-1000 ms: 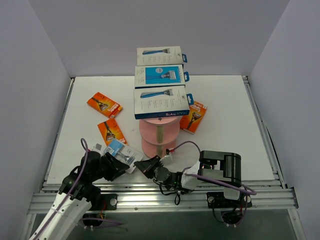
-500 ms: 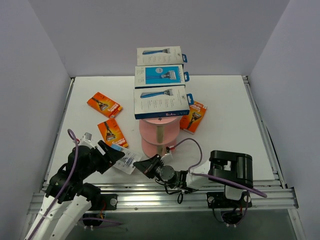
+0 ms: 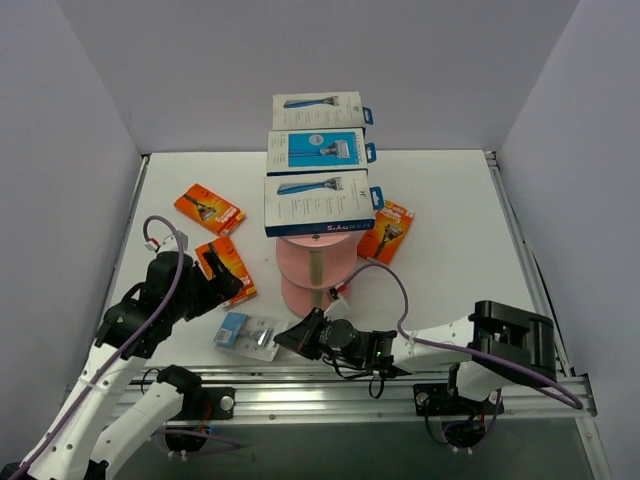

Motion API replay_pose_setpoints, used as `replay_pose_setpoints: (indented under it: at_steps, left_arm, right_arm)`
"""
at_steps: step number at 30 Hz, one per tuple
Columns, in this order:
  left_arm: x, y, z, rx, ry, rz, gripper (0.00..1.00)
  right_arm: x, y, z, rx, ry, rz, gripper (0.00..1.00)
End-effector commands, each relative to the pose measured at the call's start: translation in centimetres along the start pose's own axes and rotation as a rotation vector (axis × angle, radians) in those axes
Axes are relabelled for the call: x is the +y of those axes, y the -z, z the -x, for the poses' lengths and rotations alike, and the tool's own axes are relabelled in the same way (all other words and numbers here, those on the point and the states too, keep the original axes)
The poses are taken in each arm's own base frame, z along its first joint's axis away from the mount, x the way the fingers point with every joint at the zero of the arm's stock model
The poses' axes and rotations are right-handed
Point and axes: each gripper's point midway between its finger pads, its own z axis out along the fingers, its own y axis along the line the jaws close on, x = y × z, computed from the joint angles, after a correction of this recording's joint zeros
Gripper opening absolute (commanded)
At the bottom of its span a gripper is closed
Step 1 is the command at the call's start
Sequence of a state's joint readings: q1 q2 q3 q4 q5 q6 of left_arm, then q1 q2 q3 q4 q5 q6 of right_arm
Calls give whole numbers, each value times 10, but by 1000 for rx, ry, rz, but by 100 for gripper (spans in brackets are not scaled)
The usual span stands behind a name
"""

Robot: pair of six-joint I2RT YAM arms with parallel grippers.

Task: Place and organize the shaving razors onto the shelf

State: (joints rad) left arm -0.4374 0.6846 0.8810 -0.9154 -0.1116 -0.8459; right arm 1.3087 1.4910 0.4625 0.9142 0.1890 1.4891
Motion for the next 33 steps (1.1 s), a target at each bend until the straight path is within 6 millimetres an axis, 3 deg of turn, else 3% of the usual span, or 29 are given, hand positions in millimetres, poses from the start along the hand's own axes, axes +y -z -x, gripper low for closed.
replay_pose_setpoints:
  at_steps: [1, 2, 4, 5, 7, 8, 11, 15, 16, 17, 19, 22, 26, 27, 29, 30, 32, 33]
  left_arm:
    - [-9, -1, 25, -77, -57, 0, 94]
    - [-12, -2, 29, -91, -57, -5, 94]
    - [-14, -4, 35, -105, -63, 1, 94]
    - [-14, -6, 39, -114, -56, 3, 94]
    - [-18, -8, 40, -104, -56, -16, 94]
    - [-18, -10, 45, -113, -44, -18, 94]
    - [-17, -15, 51, -115, -37, -48, 98]
    - [-6, -23, 59, -96, -3, -50, 67]
    - [-3, -24, 60, -89, -6, -51, 48]
    - [-1, -24, 64, -90, -2, -45, 42]
    - [5, -28, 70, -72, 3, -33, 39]
    - [6, -29, 79, -89, -17, -17, 38]
    - [7, -31, 87, -127, -36, -8, 70]
    - [10, -30, 87, -137, -44, -1, 75]
    - [12, -30, 89, -160, -48, 8, 82]
    - [13, -30, 90, -164, -51, 9, 82]
    - [10, -29, 91, -173, -58, -4, 83]
    - [10, -29, 92, -175, -61, -4, 83]
  right_arm:
    - [79, 20, 19, -43, 102, 173, 0]
    - [90, 31, 25, -62, 103, 191, 0]
    - [79, 40, 32, -82, 134, 137, 0]
    - [88, 52, 40, -109, 126, 161, 0]
    - [75, 62, 48, -130, 136, 119, 0]
    - [82, 73, 55, -149, 124, 143, 0]
    - [72, 89, 69, -200, 110, 127, 0]
    - [63, 103, 76, -215, 97, 121, 0]
    - [59, 104, 76, -214, 101, 110, 0]
    - [60, 107, 76, -212, 101, 112, 0]
    - [55, 110, 75, -199, 116, 97, 0]
    - [54, 115, 73, -176, 162, 87, 0]
    - [58, 127, 71, -144, 226, 73, 0]
    - [48, 130, 71, -138, 256, 30, 0]
    - [55, 137, 75, -142, 274, 22, 0]
    - [45, 140, 76, -135, 299, -28, 0]
    - [50, 149, 81, -142, 317, -46, 0]
    - [41, 153, 82, -136, 339, -96, 0]
